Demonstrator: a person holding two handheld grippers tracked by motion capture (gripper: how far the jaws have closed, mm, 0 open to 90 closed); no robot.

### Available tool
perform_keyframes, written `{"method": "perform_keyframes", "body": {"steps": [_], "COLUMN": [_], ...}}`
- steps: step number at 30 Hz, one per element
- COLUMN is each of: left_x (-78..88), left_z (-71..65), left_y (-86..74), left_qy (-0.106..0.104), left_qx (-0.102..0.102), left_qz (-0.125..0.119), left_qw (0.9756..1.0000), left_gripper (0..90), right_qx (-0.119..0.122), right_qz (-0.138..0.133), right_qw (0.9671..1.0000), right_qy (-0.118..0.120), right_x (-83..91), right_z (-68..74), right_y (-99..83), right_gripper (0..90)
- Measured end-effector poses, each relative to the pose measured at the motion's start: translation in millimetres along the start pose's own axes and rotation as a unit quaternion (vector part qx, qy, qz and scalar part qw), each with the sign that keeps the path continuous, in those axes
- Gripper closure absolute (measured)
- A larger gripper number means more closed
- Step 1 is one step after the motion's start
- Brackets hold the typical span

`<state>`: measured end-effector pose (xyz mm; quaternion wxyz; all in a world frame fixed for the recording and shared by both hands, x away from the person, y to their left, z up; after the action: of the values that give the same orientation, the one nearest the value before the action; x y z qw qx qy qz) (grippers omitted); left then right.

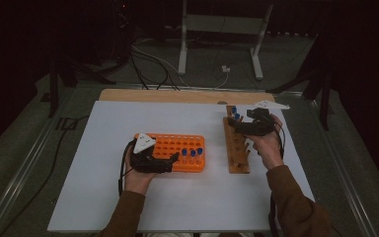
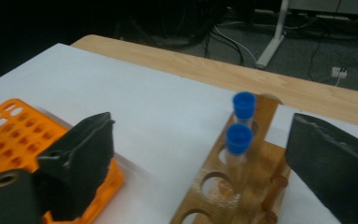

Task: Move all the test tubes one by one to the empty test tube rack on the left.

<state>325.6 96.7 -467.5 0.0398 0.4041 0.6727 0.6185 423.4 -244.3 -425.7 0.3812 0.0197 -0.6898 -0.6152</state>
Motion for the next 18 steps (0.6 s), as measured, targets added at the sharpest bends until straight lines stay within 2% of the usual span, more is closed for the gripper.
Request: {"method": "perform_keyframes", "body": {"steps": [2, 6, 10, 12, 18], "left_x": [-0.8, -1.8, -1.9, -2.5, -2.4], "left_z": [-0.9, -0.8, 0.9, 1.3, 1.4], "left_y": [-0.1, -0.8, -1.8, -2.2, -2.4], "left_qy": [-0.002, -0.003, -0.002, -0.002, -0.001], "left_qx": [-0.001, 0.001, 0.006, 0.006, 0.009], "left_qz": [0.001, 0.002, 0.002, 0.003, 0.002], "left_qw": [1.0000, 1.0000, 1.0000, 1.0000, 1.0000], "left_gripper": [0.7, 0.7, 0.7, 0.7, 0.7], "right_qx": [-0.006, -0.010, -0.010, -0.006, 0.006], "right_qz": [0.010, 0.020, 0.022, 0.023, 0.031], "right_qw": [0.9999, 0.9996, 0.9996, 0.9995, 0.9992], "right_qy": [-0.006, -0.018, -0.016, -0.020, -0.025], "right_x": [-4.1, -10.1, -15.4, -17.7, -26.4], "right_z": [-4.8, -11.2, -16.5, -18.2, -18.7], "right_y": [-2.6, -6.1, -9.7, -11.0, -12.7], "right_gripper": [10.5, 18.7, 43.5, 50.0, 60.8]}}
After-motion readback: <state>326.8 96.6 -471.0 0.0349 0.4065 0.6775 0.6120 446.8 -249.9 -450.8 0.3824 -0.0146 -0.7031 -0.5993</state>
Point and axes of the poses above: each handheld gripper's, and its own axes: x roughly backward along the jaws, y roughly out of its top, z roughly to its left, the point moved 2 cm from there along -x, roughly forward along the jaws, and after that the axes turned 6 degrees about x, right-handed, at the moved point
